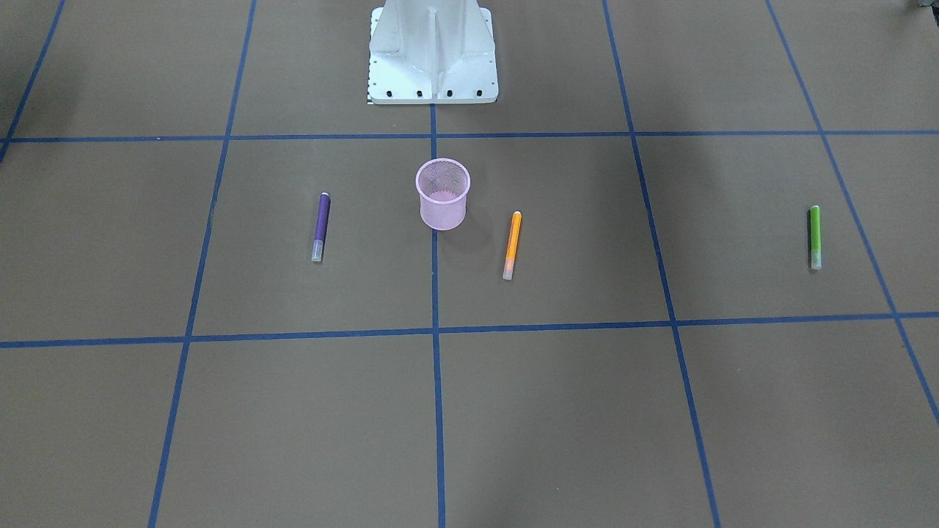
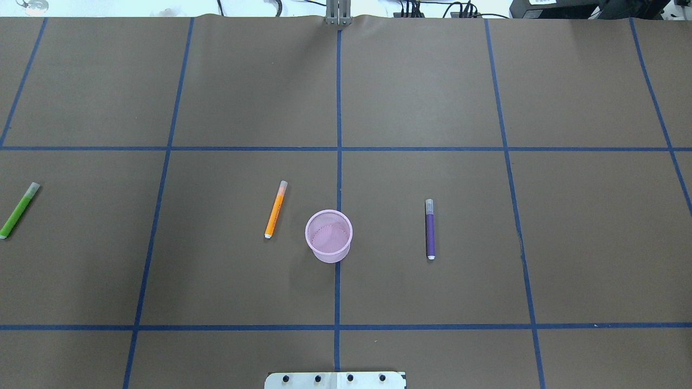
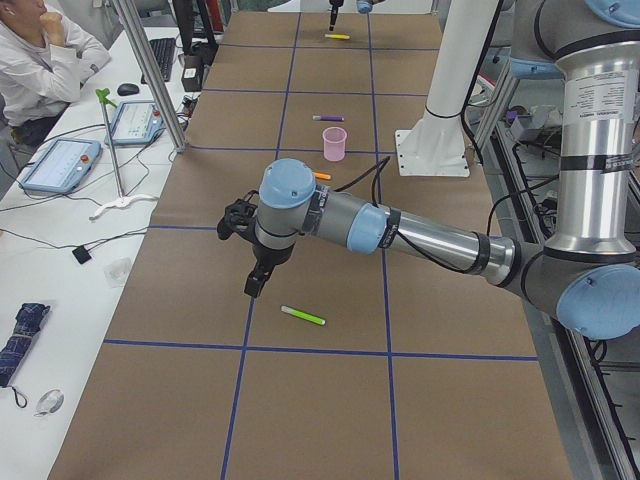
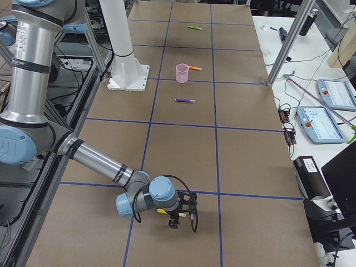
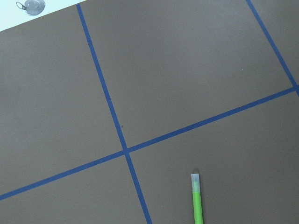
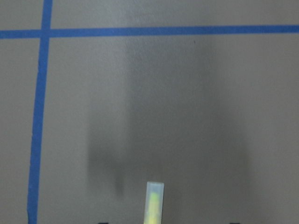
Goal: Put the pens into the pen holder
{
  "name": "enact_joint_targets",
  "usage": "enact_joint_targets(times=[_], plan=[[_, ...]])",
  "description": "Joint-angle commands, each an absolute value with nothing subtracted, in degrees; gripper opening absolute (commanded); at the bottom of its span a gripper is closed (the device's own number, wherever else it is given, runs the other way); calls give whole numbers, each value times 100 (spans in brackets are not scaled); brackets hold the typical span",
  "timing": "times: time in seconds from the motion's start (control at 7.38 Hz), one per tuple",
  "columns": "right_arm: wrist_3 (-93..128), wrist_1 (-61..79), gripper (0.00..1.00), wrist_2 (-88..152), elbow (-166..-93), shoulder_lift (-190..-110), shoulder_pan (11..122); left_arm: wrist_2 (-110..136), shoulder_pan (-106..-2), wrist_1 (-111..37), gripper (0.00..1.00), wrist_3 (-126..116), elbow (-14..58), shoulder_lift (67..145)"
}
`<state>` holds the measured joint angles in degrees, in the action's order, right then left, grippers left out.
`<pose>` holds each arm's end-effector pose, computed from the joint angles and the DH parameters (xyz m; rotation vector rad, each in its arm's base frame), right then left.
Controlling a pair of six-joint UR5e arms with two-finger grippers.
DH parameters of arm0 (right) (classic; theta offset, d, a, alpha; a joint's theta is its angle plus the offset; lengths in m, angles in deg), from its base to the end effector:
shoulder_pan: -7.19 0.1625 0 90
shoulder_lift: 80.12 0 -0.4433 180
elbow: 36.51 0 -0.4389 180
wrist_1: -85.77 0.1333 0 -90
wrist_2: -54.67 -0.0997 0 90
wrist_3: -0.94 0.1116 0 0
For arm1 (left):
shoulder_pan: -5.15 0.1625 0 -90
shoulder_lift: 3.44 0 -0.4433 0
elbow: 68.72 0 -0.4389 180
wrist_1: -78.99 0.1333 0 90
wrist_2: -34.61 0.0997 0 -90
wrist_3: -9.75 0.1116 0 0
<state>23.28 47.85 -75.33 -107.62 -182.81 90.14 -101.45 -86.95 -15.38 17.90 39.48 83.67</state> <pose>0.0120 -0.4044 0.8700 0.1567 -0.7550 0.1286 -0.0720 -0.5186 0.5287 0.3952 0.7649 0.2370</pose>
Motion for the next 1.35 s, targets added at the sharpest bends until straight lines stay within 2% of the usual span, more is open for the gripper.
enact_joint_targets(times=[0.0, 0.14, 0.27, 0.95, 1.22], plan=[[2432, 5043, 70, -7488, -10674, -18321, 8814, -10145, -8696, -1576, 100, 1766, 3938, 8366], [2432, 5052, 67, -7444, -10656, -18321, 8727, -10145, -8696, -1576, 100, 1766, 3947, 8366], [2424, 5044, 56, -7426, -10647, -18321, 8656, -10145, -8696, -1576, 100, 1766, 3939, 8366], [2432, 5009, 53, -7111, -10647, -18286, 8383, -10145, -8696, -1576, 100, 1766, 3930, 8366], [2432, 5008, 41, -7101, -10577, -18277, 8383, -10145, -8696, -1576, 100, 1766, 3930, 8375]])
